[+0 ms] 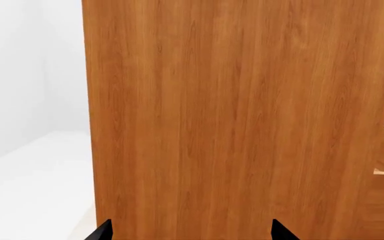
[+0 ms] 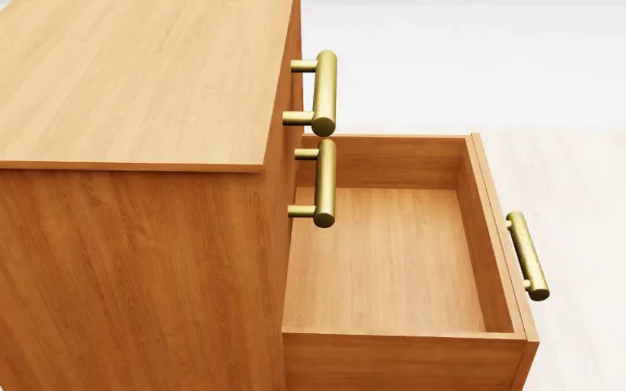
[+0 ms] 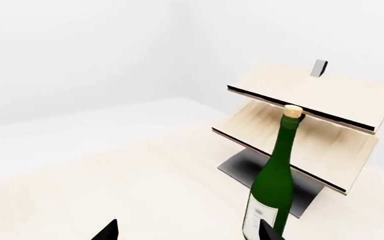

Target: Put the bowl in the bottom drawer of the cabinet and close it.

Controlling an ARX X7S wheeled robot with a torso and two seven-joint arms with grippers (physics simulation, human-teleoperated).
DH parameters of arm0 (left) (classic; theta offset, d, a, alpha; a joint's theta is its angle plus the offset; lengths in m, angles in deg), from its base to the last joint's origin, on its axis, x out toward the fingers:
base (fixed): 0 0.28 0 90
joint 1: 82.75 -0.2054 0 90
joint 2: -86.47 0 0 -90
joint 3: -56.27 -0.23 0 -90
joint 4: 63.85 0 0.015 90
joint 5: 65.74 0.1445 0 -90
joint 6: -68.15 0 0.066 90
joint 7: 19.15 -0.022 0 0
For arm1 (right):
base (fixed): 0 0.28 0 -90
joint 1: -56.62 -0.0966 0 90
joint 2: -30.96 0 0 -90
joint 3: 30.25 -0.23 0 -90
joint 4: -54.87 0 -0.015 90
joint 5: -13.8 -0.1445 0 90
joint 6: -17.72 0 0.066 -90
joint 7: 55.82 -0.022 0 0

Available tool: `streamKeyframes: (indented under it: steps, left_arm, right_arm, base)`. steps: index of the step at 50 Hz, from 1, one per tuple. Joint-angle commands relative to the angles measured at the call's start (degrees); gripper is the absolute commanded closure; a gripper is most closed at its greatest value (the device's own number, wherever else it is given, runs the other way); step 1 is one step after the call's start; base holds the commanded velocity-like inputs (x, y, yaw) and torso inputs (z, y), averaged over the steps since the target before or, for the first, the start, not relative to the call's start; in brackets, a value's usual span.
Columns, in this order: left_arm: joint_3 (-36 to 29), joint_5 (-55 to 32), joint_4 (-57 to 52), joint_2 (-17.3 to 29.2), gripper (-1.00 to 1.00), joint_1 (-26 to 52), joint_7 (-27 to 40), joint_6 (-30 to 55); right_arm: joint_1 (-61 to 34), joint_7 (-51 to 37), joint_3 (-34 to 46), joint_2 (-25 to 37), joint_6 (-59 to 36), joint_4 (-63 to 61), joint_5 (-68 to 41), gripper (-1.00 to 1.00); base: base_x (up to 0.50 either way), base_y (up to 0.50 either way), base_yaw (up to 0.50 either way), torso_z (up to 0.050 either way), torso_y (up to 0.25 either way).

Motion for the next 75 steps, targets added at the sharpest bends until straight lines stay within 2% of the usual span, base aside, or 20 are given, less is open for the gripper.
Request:
streamKeyframes:
  steps: [1, 6, 16, 23, 53, 75]
  left_arm:
    - [0.01, -0.24, 0.05, 0.26, -1.00, -0.01, 0.13, -0.17]
    - [-0.33, 0.21, 2.49, -0.30, -1.00, 0.55, -0.32, -1.87]
    - [-0.49, -0.22, 1.11, -0.06, -1.00, 1.24, 0.26, 0.07]
    - [-0.91, 0.22, 4.90, -0.93, -1.00, 1.74, -0.57, -3.06]
    - [-1.08, -0.48, 3.46, -0.08, -1.00, 1.19, 0.00, -2.77]
    - [-1.13, -1.38, 0.95, 0.87, -1.00, 1.22, 0.75, -0.72]
  right_arm:
    - [0.35, -2.70, -1.57, -0.61, 1.20, 2.18, 1.39, -1.00]
    - [0.18, -3.72, -1.40, -0.60, 2.44, 3.84, 2.42, -1.00]
    - [0.15, -5.40, -2.61, -0.86, 3.88, 7.28, 3.36, -1.00]
    - [0.28, -5.98, -4.52, -0.48, 3.64, 8.74, 3.21, -1.00]
    - [-3.07, -9.71, -11.38, -1.85, -5.73, 15.59, 1.10, -1.00]
    - [-3.37, -10.58, -11.42, -1.88, -5.88, 18.86, 1.61, -1.00]
  base:
    - [0.00, 0.00, 0.00, 0.000, 0.000]
    - [0.00, 0.00, 0.00, 0.000, 0.000]
    - [0.00, 0.00, 0.00, 0.000, 0.000]
    - [0.00, 0.00, 0.00, 0.000, 0.000]
    - [0.00, 0.00, 0.00, 0.000, 0.000]
    - [0.00, 0.00, 0.00, 0.000, 0.000]
